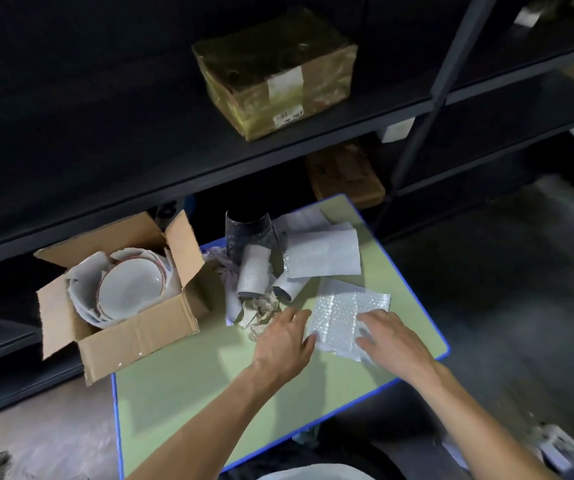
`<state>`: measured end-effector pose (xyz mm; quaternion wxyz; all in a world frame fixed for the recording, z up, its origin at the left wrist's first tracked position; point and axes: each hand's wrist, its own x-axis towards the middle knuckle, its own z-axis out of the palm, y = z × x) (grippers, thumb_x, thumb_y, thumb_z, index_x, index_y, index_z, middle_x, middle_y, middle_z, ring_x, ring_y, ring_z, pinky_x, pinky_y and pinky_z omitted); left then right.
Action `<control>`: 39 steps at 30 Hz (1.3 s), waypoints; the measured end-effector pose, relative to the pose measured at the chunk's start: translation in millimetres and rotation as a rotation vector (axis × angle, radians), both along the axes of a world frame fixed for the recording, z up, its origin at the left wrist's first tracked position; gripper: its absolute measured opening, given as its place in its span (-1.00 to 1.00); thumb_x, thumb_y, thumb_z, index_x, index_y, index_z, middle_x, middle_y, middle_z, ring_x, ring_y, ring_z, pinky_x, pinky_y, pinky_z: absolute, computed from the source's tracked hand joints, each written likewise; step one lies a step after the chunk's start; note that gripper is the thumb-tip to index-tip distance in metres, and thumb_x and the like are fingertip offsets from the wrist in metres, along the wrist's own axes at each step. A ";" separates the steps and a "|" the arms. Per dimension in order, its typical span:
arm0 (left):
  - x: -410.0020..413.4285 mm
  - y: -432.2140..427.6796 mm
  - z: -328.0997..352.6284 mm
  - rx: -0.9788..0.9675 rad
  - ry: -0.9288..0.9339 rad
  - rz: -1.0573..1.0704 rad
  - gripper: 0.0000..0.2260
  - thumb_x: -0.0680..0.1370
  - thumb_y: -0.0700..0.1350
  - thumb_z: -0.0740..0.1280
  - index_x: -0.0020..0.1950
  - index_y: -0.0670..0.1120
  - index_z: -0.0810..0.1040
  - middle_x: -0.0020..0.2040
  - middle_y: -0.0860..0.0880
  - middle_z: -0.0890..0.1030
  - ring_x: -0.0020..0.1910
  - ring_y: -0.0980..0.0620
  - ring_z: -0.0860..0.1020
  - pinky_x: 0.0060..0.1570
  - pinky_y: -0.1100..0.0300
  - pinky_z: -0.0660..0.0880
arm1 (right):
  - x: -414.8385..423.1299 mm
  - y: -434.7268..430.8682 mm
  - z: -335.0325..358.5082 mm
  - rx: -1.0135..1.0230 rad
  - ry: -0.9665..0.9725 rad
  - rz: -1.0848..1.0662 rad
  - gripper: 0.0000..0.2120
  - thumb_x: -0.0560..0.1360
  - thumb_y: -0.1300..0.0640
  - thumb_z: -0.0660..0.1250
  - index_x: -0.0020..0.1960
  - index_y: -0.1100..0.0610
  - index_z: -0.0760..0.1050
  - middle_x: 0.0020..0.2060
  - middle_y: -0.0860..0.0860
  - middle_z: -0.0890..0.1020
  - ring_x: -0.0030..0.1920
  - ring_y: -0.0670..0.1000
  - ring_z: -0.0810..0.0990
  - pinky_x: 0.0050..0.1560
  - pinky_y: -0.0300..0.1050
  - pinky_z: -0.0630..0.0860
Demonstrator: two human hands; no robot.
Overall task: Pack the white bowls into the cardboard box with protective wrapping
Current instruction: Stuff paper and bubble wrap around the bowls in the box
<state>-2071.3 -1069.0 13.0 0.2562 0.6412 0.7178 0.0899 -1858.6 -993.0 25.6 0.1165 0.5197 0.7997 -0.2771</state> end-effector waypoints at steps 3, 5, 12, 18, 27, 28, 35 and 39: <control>-2.6 5.1 0.7 0.047 -0.005 0.032 -0.59 0.61 0.05 0.20 0.44 -0.04 0.38 0.31 -0.02 0.45 0.26 -0.07 0.45 0.21 0.05 0.45 | -8.6 8.8 -0.8 0.011 0.044 0.007 -0.52 0.63 -0.02 0.22 0.53 0.02 0.26 0.44 -0.05 0.36 0.45 0.02 0.28 0.32 -0.04 0.40; -8.3 10.0 2.9 0.091 -0.015 0.075 -0.62 0.59 0.03 0.21 0.38 -0.04 0.43 0.25 -0.03 0.49 0.20 -0.08 0.47 0.15 0.03 0.48 | -17.9 16.4 0.7 0.037 0.076 0.013 -0.52 0.63 -0.03 0.21 0.52 0.00 0.26 0.45 -0.07 0.35 0.46 0.00 0.27 0.31 -0.04 0.40; -30.0 37.5 17.8 0.167 0.010 0.183 -0.67 0.61 -0.01 0.24 0.34 -0.07 0.47 0.15 -0.07 0.54 0.13 -0.12 0.50 0.06 0.00 0.49 | -42.5 53.7 16.9 0.207 0.183 -0.020 -0.59 0.62 0.00 0.27 0.44 0.01 0.35 0.29 -0.05 0.48 0.32 0.00 0.40 0.14 -0.04 0.49; -42.0 71.4 25.3 0.112 0.018 0.171 -0.57 0.62 -0.03 0.21 0.48 -0.11 0.31 0.19 -0.16 0.49 0.16 -0.18 0.48 0.11 -0.03 0.47 | -52.3 90.9 18.0 0.109 0.162 -0.200 -0.34 0.59 -0.08 0.30 0.57 0.00 0.08 0.40 0.08 0.36 0.38 0.17 0.31 0.20 0.10 0.43; -47.1 88.6 26.9 0.113 -0.082 0.222 -0.51 0.59 -0.07 0.28 0.50 -0.10 0.28 0.14 -0.15 0.55 0.10 -0.14 0.52 0.01 0.15 0.39 | -68.3 96.9 17.5 0.044 0.347 -0.365 -0.39 0.52 0.11 0.39 0.50 -0.04 0.23 0.41 0.02 0.43 0.37 0.10 0.43 0.28 0.03 0.42; -47.6 87.3 27.1 0.135 -0.116 0.237 -0.50 0.57 -0.09 0.31 0.50 -0.09 0.29 0.12 -0.14 0.55 0.09 -0.13 0.52 -0.02 0.20 0.36 | -67.5 95.9 19.2 0.040 0.389 -0.384 -0.40 0.51 0.14 0.39 0.49 -0.05 0.26 0.40 -0.01 0.46 0.37 0.07 0.44 0.29 0.00 0.41; -53.1 82.6 43.7 0.158 -0.431 0.415 -0.33 0.47 -0.11 0.41 0.52 0.07 0.21 0.23 0.02 0.57 0.17 0.01 0.54 0.19 0.13 0.46 | -53.4 80.6 40.0 -0.147 0.594 -0.422 -0.31 0.49 0.20 0.44 0.51 -0.17 0.26 0.37 -0.24 0.43 0.35 -0.13 0.39 0.41 -0.06 0.35; -56.6 74.6 46.7 0.242 -0.344 0.297 -0.48 0.49 -0.19 0.40 0.44 -0.02 0.40 0.25 0.03 0.55 0.20 0.03 0.50 0.17 0.31 0.35 | -46.7 70.3 43.1 -0.069 0.513 -0.354 -0.45 0.52 0.16 0.41 0.41 -0.22 0.35 0.12 -0.18 0.54 0.02 -0.08 0.53 0.08 -0.14 0.46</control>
